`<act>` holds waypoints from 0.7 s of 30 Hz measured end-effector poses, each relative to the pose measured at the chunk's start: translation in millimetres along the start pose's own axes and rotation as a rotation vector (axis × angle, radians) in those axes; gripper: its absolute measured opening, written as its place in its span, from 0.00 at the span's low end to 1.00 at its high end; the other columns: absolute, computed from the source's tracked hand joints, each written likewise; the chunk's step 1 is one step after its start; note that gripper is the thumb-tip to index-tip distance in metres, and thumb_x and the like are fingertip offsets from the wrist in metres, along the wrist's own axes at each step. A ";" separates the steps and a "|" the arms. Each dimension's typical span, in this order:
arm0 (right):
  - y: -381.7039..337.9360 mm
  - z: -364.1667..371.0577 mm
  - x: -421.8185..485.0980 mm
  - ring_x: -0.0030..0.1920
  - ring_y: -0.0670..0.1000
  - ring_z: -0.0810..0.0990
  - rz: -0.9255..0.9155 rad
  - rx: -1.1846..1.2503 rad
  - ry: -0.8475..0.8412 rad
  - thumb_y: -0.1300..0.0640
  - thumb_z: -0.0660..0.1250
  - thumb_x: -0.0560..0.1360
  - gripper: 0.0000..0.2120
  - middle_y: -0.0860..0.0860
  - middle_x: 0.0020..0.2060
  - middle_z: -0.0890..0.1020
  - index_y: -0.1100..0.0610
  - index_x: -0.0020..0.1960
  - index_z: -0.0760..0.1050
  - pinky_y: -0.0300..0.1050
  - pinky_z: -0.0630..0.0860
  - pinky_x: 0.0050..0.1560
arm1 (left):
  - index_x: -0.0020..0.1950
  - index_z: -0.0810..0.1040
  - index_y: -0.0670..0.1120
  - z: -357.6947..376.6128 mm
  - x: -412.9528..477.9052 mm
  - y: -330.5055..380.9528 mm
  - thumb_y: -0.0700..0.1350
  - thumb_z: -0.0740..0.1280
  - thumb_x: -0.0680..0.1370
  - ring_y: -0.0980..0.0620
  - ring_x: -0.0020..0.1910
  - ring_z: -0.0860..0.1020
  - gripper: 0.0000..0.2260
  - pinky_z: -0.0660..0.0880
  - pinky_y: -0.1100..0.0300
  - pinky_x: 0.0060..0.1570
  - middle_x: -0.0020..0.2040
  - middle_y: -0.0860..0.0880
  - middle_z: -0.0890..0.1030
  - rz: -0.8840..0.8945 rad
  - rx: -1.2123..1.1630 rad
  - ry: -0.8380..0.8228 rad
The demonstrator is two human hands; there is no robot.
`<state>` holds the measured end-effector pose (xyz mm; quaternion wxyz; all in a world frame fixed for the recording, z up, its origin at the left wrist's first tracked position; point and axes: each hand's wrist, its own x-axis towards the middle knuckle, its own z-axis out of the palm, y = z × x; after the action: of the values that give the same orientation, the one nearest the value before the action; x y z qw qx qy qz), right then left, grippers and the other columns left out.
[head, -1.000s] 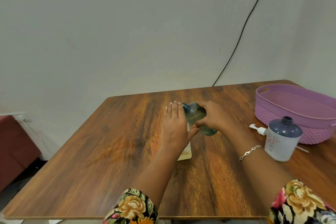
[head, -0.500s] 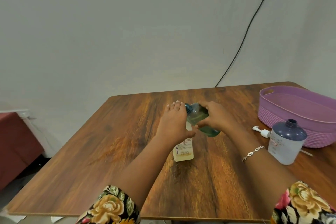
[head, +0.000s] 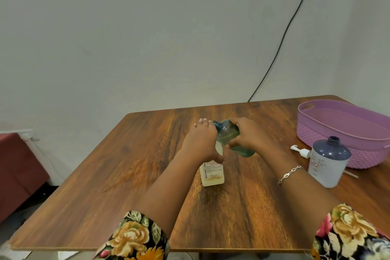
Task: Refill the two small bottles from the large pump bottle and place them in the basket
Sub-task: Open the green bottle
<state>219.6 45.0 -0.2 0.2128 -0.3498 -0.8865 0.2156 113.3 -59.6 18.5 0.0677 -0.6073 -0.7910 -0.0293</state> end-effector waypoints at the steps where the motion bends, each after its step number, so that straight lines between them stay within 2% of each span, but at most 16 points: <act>1: -0.4 -0.5 0.0 0.50 0.47 0.70 -0.003 -0.012 -0.005 0.56 0.76 0.63 0.32 0.51 0.58 0.75 0.53 0.65 0.68 0.40 0.67 0.47 | 0.76 0.51 0.39 0.7 -0.7 0.2 0.59 0.73 0.67 0.44 0.76 0.51 0.48 0.52 0.53 0.72 0.76 0.42 0.55 0.006 0.014 0.005; 5: -3.1 -5.3 -0.5 0.56 0.51 0.73 0.013 0.022 -0.008 0.54 0.76 0.63 0.33 0.52 0.58 0.75 0.54 0.65 0.68 0.40 0.68 0.49 | 0.76 0.50 0.40 -6.8 0.0 -1.0 0.59 0.73 0.68 0.45 0.76 0.49 0.48 0.49 0.53 0.72 0.77 0.43 0.52 0.015 -0.031 -0.001; 12: -2.6 -7.1 -0.4 0.56 0.52 0.74 0.006 0.028 -0.028 0.55 0.76 0.63 0.33 0.52 0.58 0.76 0.54 0.65 0.69 0.40 0.69 0.49 | 0.75 0.56 0.43 -6.3 -1.5 -5.4 0.57 0.74 0.67 0.46 0.75 0.53 0.45 0.55 0.53 0.71 0.76 0.45 0.56 0.001 -0.164 0.014; 18: -1.1 -7.1 0.5 0.58 0.53 0.73 0.004 0.013 -0.052 0.55 0.76 0.64 0.34 0.52 0.60 0.75 0.54 0.66 0.67 0.42 0.69 0.51 | 0.72 0.62 0.41 -7.5 0.5 -0.8 0.55 0.74 0.68 0.46 0.72 0.62 0.39 0.61 0.54 0.69 0.72 0.43 0.65 0.023 -0.056 0.037; 21: -4.0 -9.4 0.7 0.58 0.53 0.73 0.007 0.041 -0.032 0.55 0.76 0.63 0.34 0.52 0.60 0.75 0.55 0.66 0.67 0.43 0.70 0.51 | 0.73 0.60 0.42 -12.6 1.1 -3.0 0.55 0.73 0.68 0.46 0.73 0.60 0.39 0.60 0.54 0.70 0.73 0.44 0.63 0.035 -0.052 0.026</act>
<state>221.9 45.1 9.8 0.2050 -0.3448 -0.8841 0.2399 111.0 -60.9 31.2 0.0627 -0.6221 -0.7784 -0.0562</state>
